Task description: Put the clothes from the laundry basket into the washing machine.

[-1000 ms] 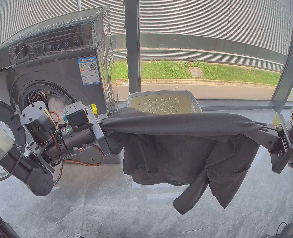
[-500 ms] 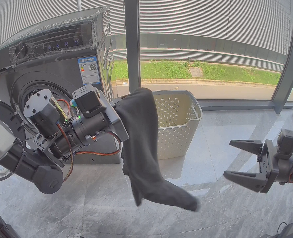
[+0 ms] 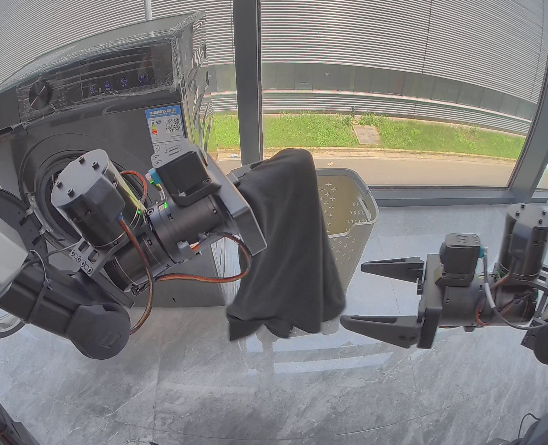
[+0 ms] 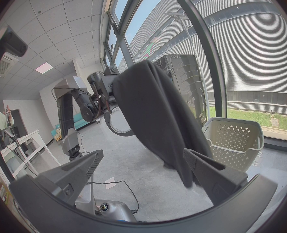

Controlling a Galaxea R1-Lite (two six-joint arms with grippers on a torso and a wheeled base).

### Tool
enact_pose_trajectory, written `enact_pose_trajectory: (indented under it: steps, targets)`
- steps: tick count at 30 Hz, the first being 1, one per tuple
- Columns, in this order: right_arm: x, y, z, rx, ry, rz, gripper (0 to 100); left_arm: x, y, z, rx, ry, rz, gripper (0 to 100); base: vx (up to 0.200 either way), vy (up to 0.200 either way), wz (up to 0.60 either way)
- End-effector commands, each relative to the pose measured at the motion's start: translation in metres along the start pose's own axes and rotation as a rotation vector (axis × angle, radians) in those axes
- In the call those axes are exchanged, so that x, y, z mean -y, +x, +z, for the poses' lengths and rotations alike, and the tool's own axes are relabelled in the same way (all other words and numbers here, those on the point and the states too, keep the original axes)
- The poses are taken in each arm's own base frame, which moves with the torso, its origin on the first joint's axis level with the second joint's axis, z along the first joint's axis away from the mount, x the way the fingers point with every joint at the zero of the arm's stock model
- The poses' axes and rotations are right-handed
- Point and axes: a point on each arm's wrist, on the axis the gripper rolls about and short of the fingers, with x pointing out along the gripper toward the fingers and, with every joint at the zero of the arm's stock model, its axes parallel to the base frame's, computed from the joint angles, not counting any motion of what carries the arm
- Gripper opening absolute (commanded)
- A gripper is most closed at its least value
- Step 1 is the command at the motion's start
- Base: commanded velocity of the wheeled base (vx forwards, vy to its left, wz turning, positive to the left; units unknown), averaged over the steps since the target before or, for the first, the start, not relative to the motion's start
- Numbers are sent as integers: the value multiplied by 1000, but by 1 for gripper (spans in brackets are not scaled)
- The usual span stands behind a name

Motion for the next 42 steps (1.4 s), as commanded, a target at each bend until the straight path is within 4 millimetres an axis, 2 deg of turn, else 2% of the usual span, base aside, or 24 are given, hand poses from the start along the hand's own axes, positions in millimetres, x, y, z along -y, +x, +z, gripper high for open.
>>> enact_pose_trajectory:
  steps: [1,8,10,12,21,25,32,37,42]
  targets:
    - [21,37,-20,-84,49,-15,100,-1,13,15,34,12,-3,0,0,0,0]
    - [42,46,-16,-66,52,-85,100,8,20,25,50,8,-27,0,0,0,0]
    - [58,46,-7,-29,61,-207,100,21,22,27,37,-15,-58,0,0,0,0]
    - [61,44,-4,-15,66,-226,100,26,23,31,38,-20,-72,0,0,0,0]
    - [54,44,2,4,59,-244,100,32,30,34,36,-31,-90,0,0,0,0]
    - [47,57,4,2,47,-167,100,33,32,38,34,-34,-90,0,0,0,0]
    - [47,72,11,29,25,-126,100,34,33,40,34,-36,-91,0,0,0,0]
    - [46,77,5,11,30,-104,100,34,34,41,37,-35,-93,0,0,0,0]
    - [31,96,-3,-21,26,-12,100,35,37,44,43,-36,-99,0,0,0,0]
